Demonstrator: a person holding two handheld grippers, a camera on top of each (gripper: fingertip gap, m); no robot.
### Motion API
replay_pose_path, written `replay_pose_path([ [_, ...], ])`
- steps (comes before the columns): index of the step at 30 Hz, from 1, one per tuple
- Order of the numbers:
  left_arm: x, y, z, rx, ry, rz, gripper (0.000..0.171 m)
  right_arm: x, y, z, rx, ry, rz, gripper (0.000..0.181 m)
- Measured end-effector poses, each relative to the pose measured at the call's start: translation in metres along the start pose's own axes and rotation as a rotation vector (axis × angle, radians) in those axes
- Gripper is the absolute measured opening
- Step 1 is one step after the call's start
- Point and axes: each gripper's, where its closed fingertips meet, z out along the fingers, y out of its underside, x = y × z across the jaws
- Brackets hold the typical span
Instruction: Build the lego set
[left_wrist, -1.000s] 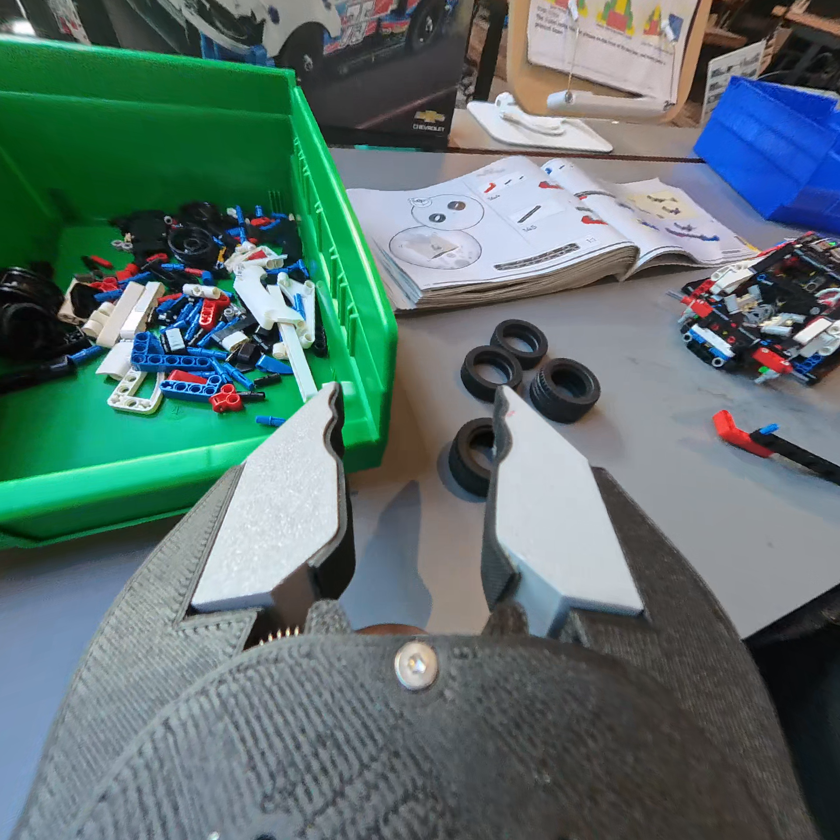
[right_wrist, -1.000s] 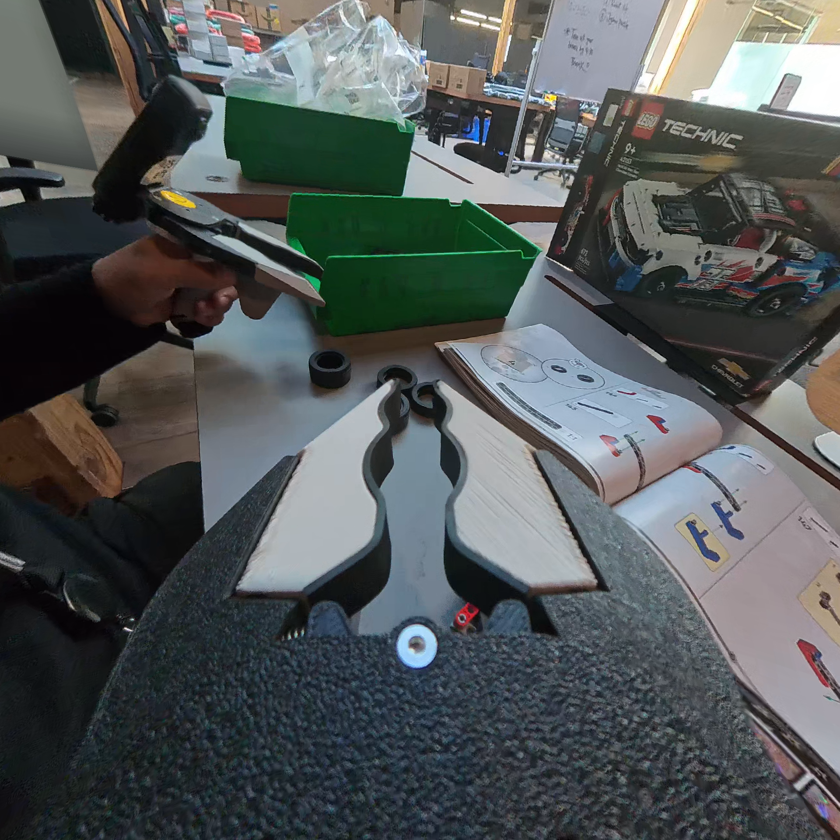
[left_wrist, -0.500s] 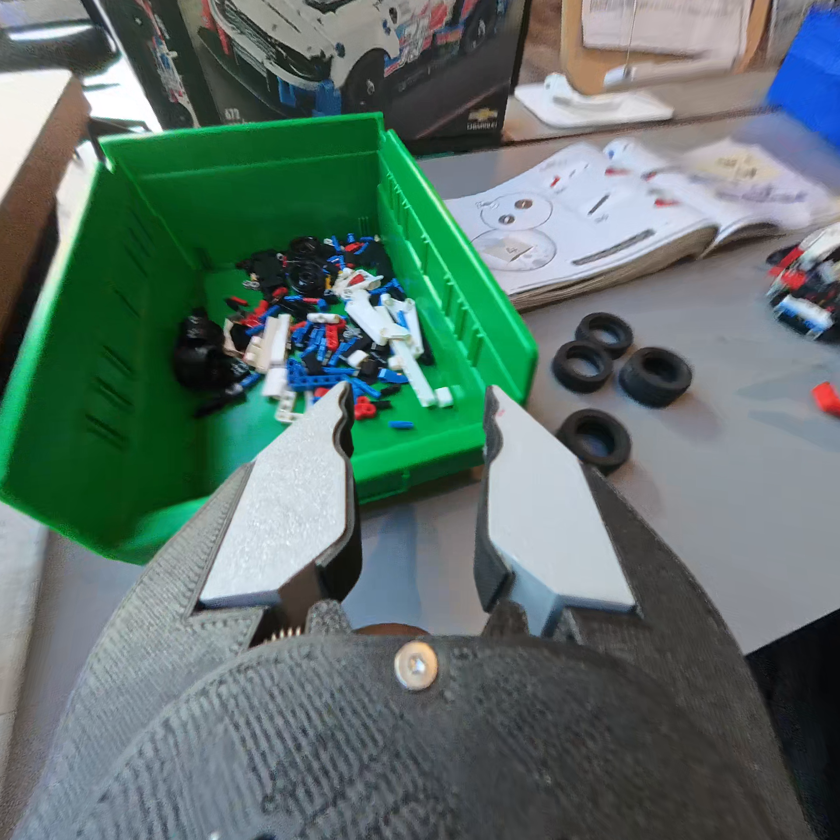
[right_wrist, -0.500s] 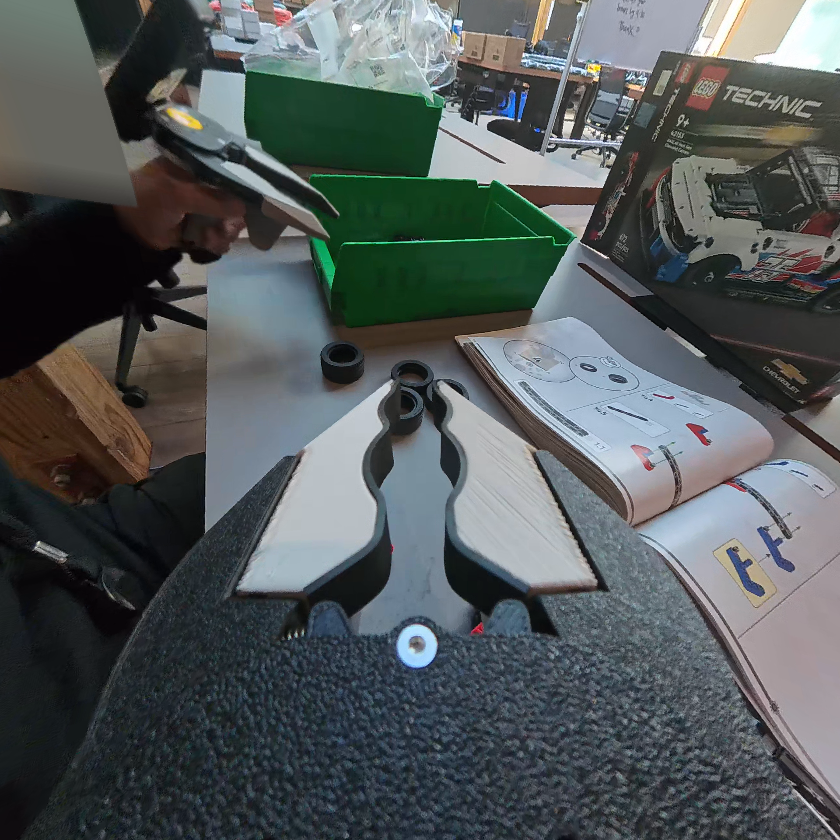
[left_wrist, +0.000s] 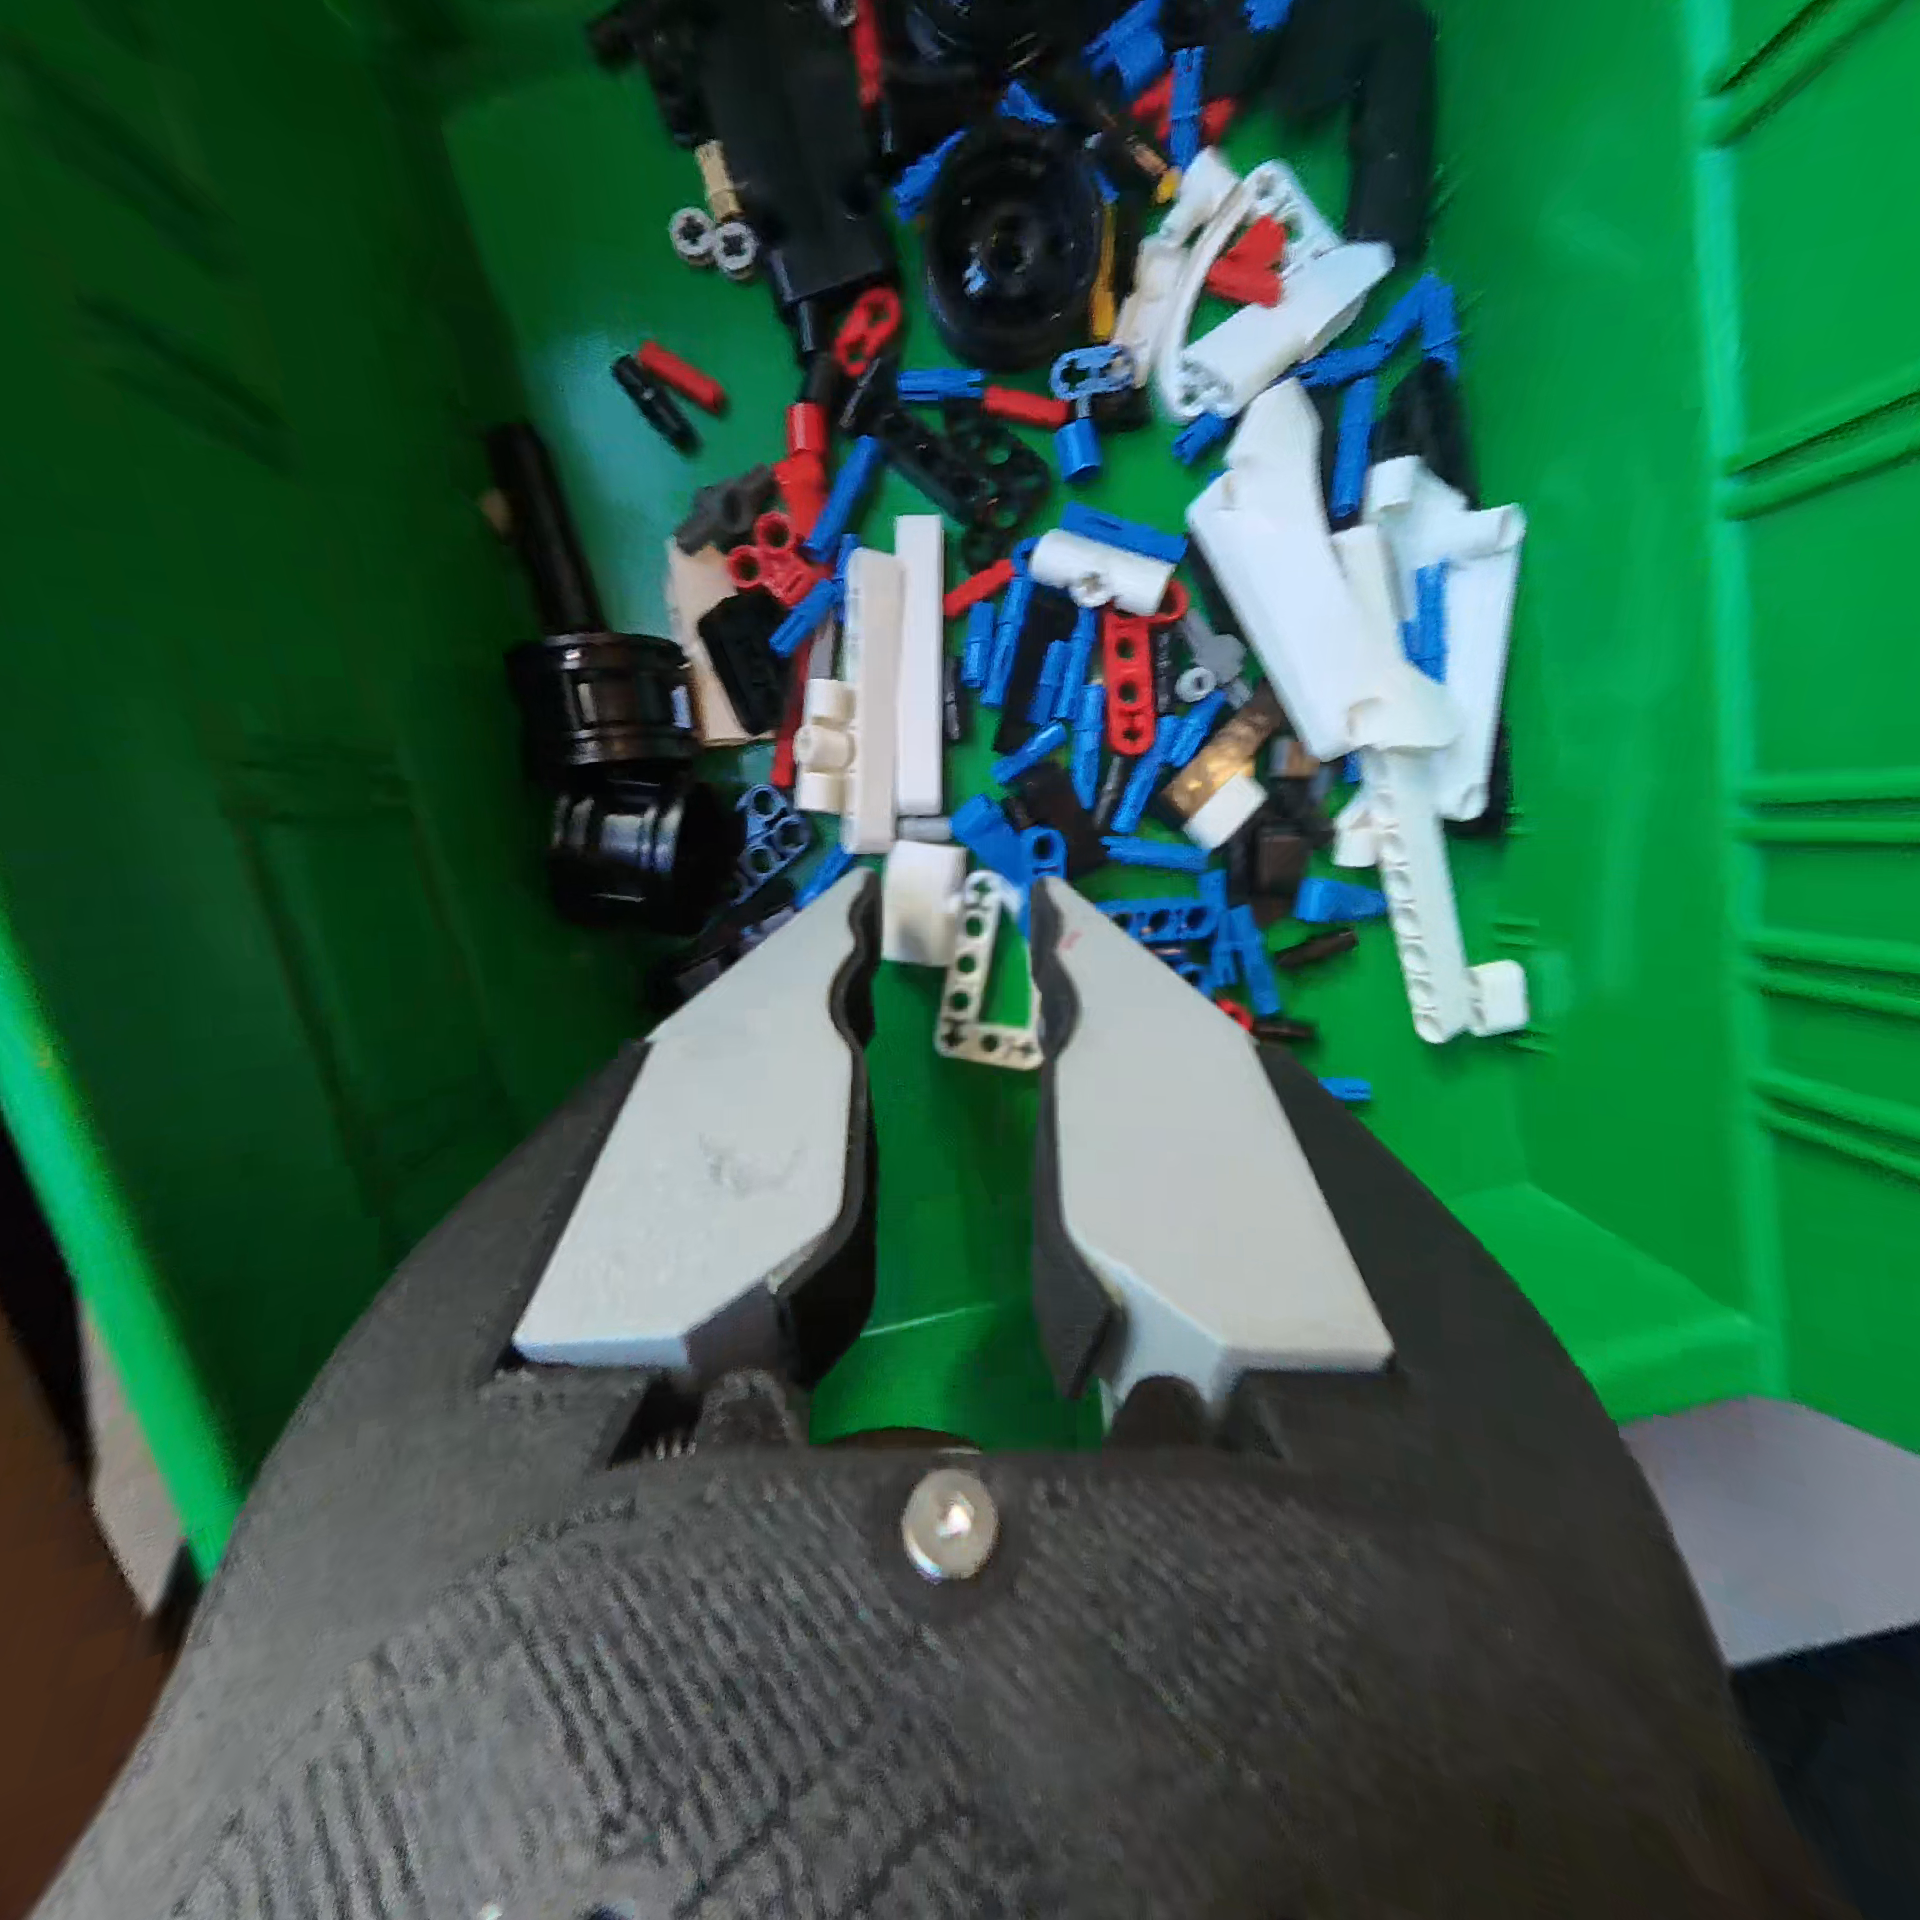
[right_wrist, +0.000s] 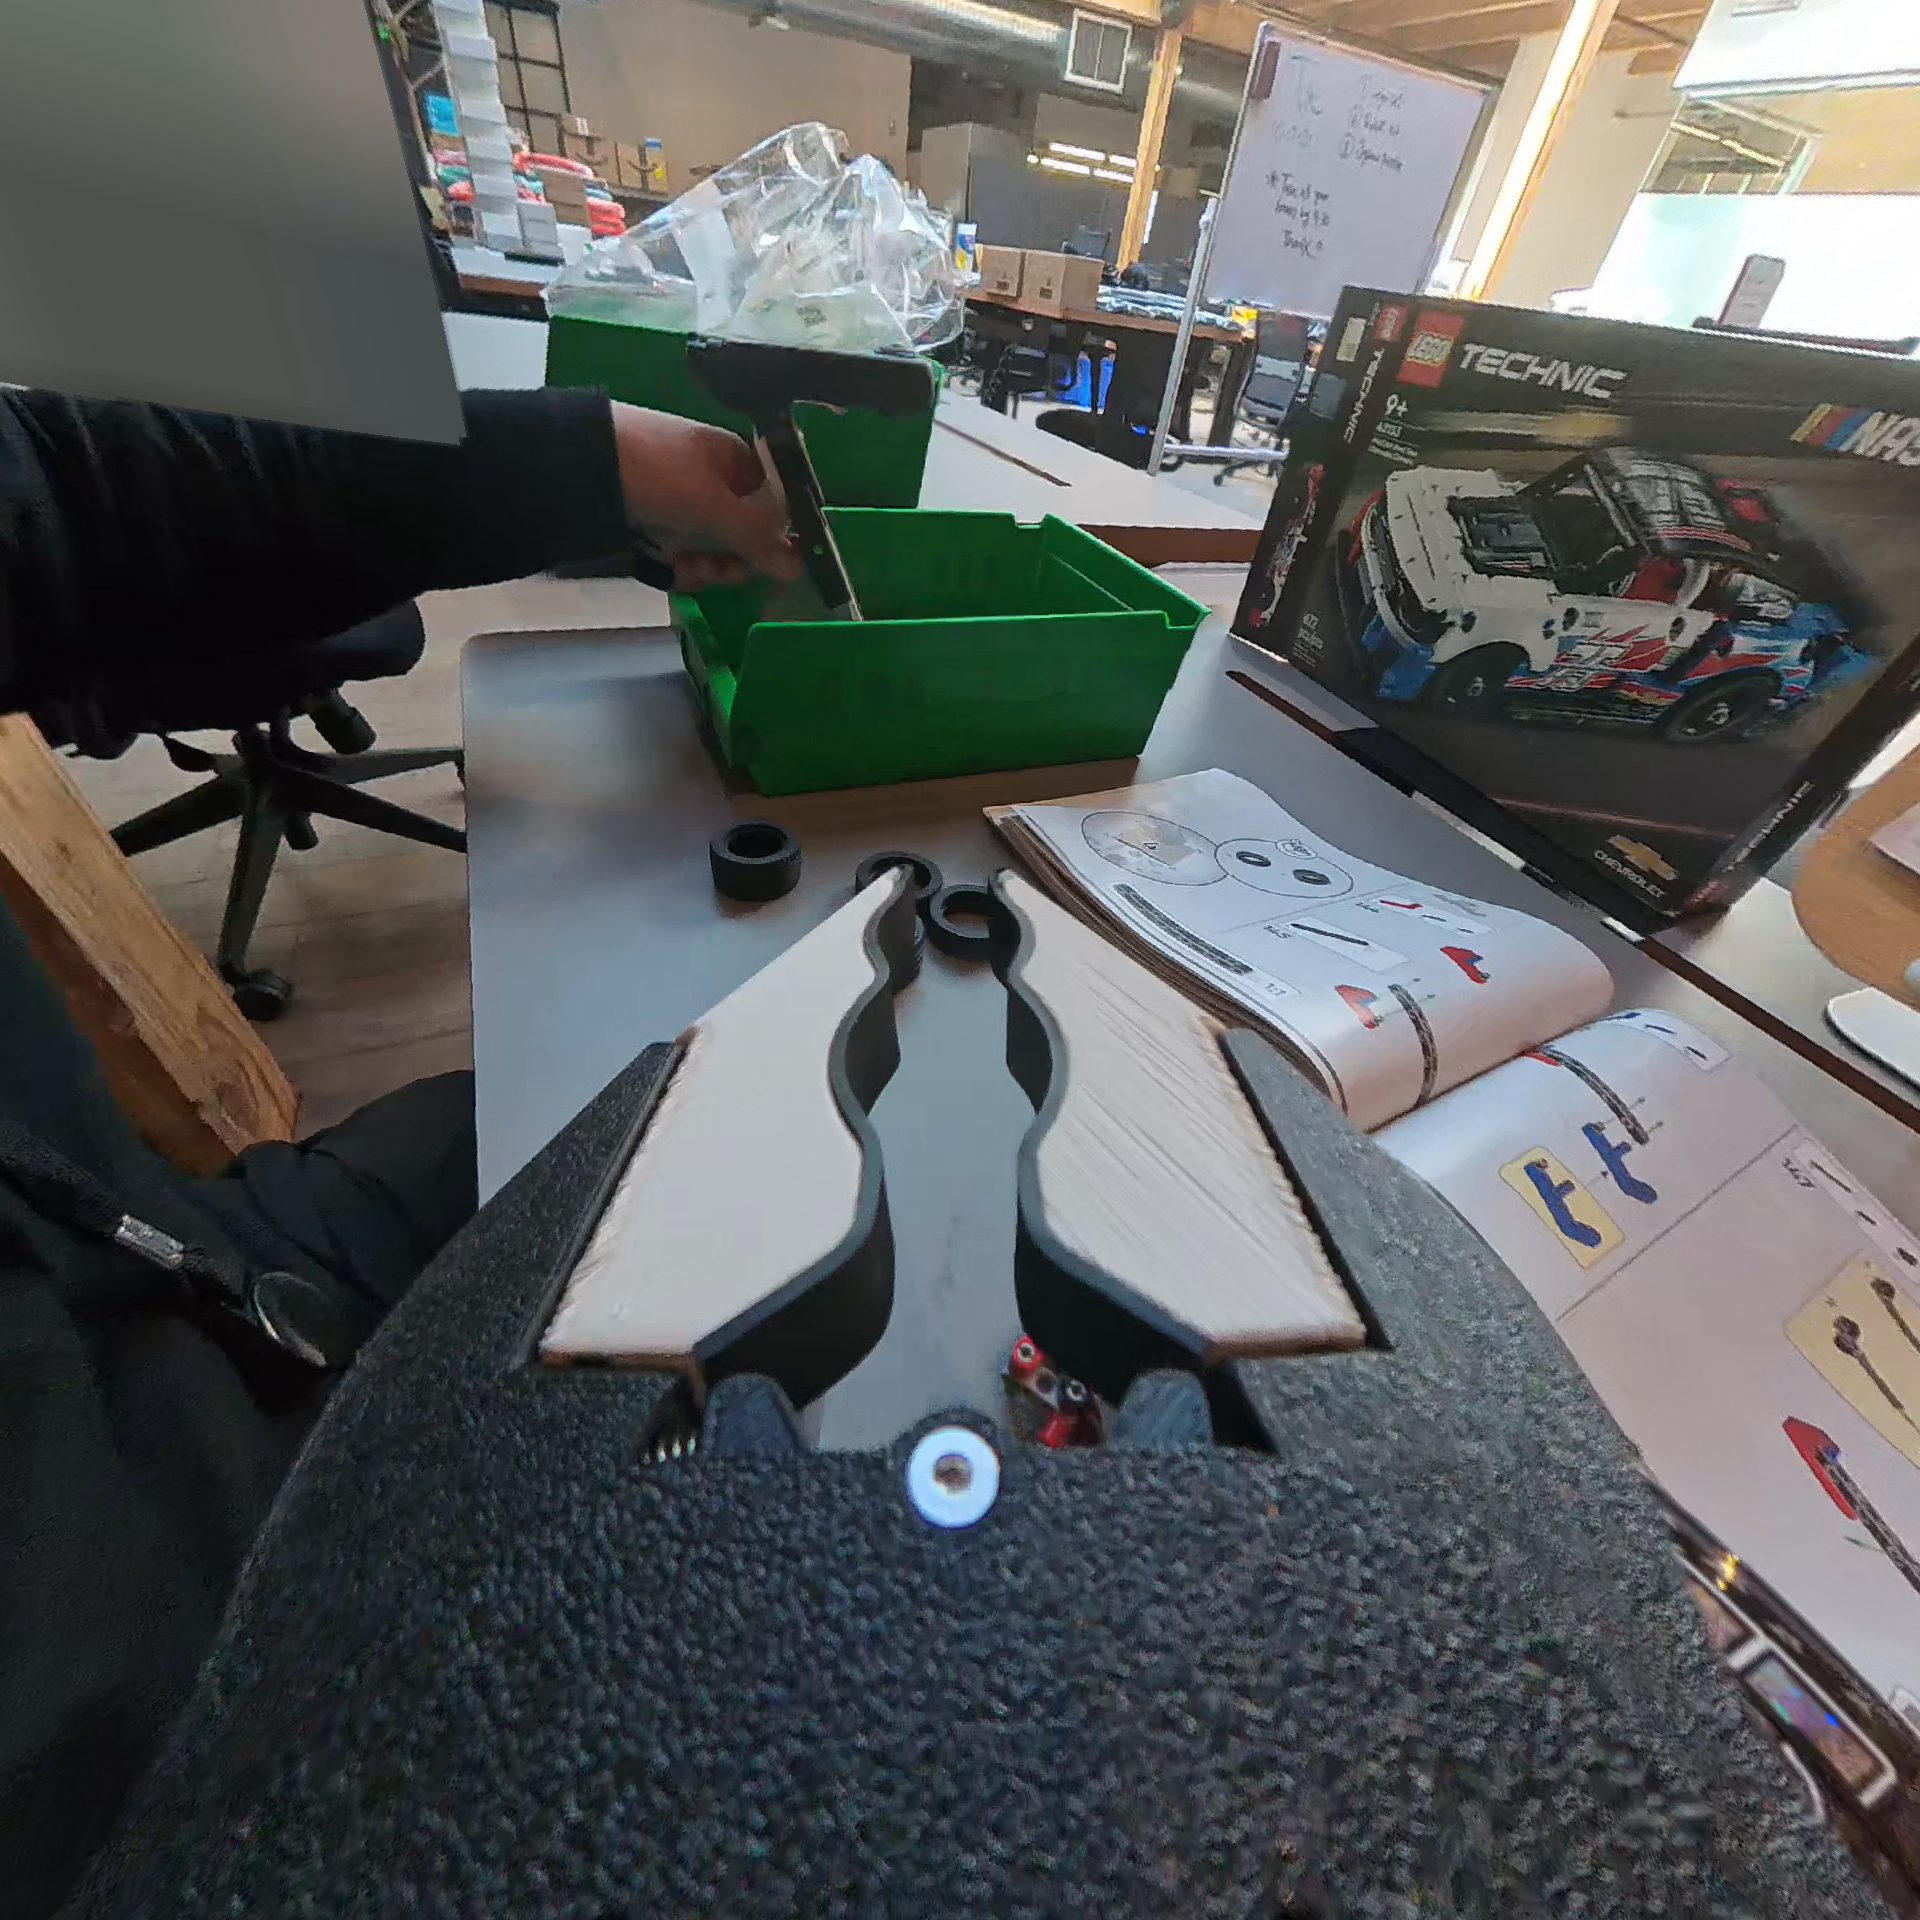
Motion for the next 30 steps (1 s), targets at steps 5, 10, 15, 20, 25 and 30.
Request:
replay_pose_path([
  [5, 0.009, -0.006, -0.002, 0.017, -0.01, -0.027, 0.027, 0.014, 0.006, -0.023, 0.029, 0.036, 0.032, 0.012],
  [10, 0.015, 0.001, 0.009, -0.042, -0.001, -0.03, 0.015, 0.024, 0.007, -0.039, 0.044, 0.062, 0.019, 0.012],
  [15, 0.012, 0.005, 0.008, -0.064, -0.028, -0.017, 0.005, 0.033, 0.003, -0.056, 0.079, 0.094, 0.016, 0.01],
  [20, 0.012, -0.003, -0.013, -0.003, -0.081, -0.003, 0.005, 0.034, 0.012, -0.065, 0.058, 0.113, 0.019, 0.01],
  [25, 0.046, -0.037, -0.064, 0.188, -0.098, 0.051, 0.005, 0.033, 0.02, -0.073, 0.029, 0.135, -0.019, 0.01],
  [30, 0.195, -0.073, -0.106, 0.372, 0.119, 0.306, 0.005, 0.032, 0.034, -0.08, -0.005, 0.128, -0.02, 0.01],
])
